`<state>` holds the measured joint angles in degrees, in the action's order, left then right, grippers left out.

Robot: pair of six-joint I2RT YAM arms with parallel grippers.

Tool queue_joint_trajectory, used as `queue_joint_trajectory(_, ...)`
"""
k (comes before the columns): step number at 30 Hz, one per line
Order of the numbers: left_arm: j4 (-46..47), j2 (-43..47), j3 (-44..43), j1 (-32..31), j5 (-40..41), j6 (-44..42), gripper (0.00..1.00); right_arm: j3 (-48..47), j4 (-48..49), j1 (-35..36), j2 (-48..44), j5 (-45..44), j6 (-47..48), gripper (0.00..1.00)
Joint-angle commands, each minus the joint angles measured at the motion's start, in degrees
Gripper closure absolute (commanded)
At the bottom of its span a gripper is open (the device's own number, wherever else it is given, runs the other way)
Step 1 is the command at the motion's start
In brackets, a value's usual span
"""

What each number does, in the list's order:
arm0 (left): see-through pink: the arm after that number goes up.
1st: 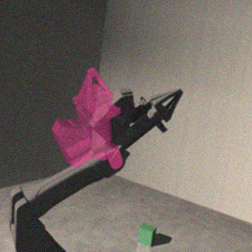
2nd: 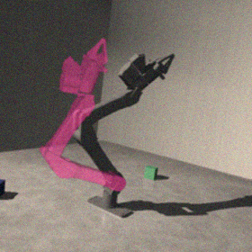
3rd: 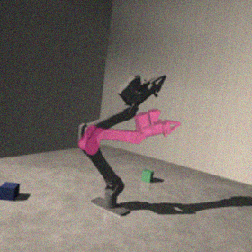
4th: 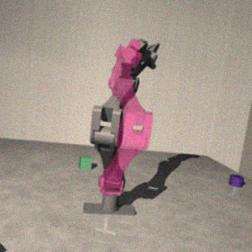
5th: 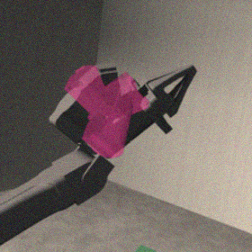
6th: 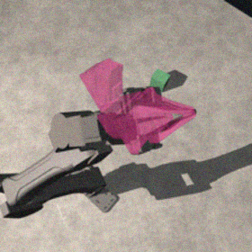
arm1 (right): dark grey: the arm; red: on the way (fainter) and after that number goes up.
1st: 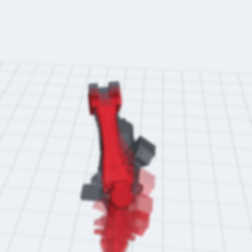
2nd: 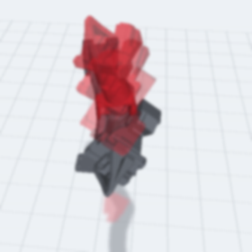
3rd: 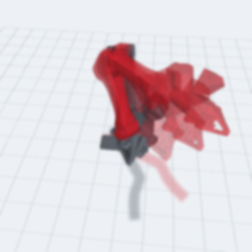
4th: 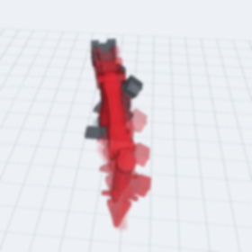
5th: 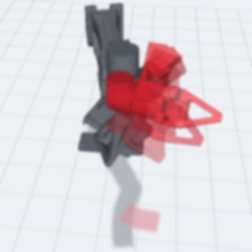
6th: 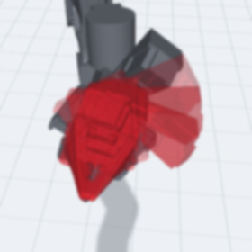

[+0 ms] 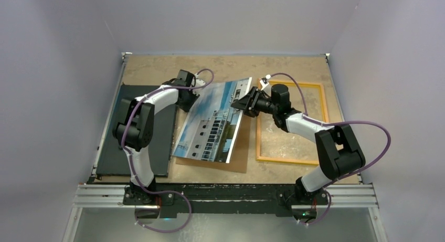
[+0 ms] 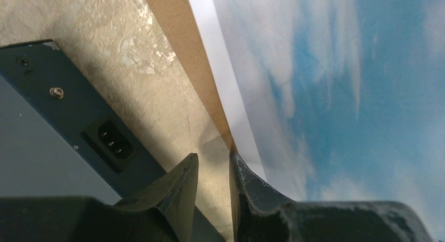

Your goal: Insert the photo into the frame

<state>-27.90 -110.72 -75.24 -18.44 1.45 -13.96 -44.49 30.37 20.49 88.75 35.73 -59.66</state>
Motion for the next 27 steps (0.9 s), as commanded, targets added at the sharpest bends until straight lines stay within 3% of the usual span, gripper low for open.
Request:
queue_joint_trajectory(1,-3.3,0.3,-2.4,0.9,1.8,1.0,0.73,0.4,2.4,-0.8,-1.5,1.8,-0.7,0.52)
queue_joint_trajectory(27,-3.2,-0.1,0.3,0.8,-6.2,1.8,0.73,0.6,-4.3,-5.6,-3.8,2.7,3.2,0.94)
